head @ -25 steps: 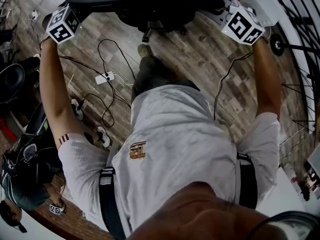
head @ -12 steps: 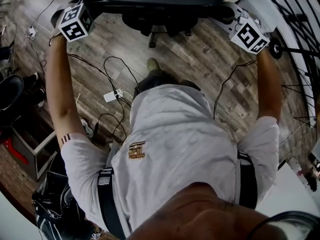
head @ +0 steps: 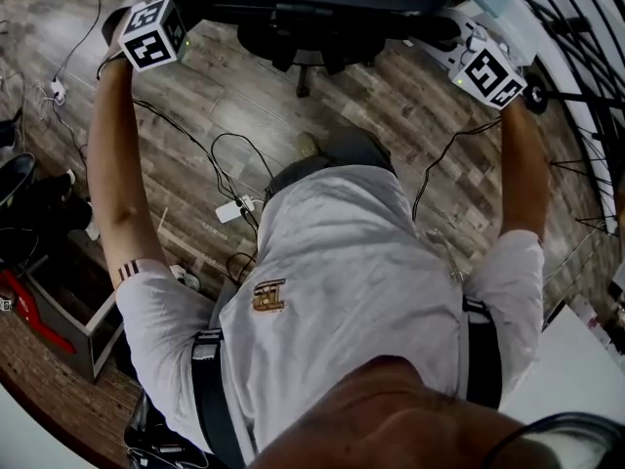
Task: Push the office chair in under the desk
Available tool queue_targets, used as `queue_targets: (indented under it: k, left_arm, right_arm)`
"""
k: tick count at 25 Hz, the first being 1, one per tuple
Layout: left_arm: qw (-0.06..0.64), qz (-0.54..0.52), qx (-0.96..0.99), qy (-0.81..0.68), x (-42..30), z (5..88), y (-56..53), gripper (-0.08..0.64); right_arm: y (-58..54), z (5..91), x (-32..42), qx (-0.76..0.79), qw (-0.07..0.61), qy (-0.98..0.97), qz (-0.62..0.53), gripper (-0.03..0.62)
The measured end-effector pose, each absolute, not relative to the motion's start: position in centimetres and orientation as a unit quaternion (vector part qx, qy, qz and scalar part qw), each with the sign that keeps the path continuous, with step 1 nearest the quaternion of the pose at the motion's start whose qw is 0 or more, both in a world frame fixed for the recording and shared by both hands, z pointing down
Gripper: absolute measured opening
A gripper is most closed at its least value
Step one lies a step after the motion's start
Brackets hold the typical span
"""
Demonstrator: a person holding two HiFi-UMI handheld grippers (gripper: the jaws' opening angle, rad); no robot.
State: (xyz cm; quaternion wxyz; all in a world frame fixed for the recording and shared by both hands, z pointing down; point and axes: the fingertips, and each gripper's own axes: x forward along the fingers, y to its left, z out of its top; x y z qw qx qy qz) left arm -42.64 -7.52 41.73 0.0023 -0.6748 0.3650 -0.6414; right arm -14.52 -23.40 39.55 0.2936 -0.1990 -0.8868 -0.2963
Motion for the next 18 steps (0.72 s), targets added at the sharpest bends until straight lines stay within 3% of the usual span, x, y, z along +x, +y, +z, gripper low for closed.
queue_targets:
  k: [18]
  left_arm:
    - [0.034, -0.645, -0.695, 0.317, -62.9, 44.9, -16.9, 0.127]
  right_arm:
    - [-28.3, 41.5, -32.5, -0.141, 0.314, -0.896, -0.279, 0.124]
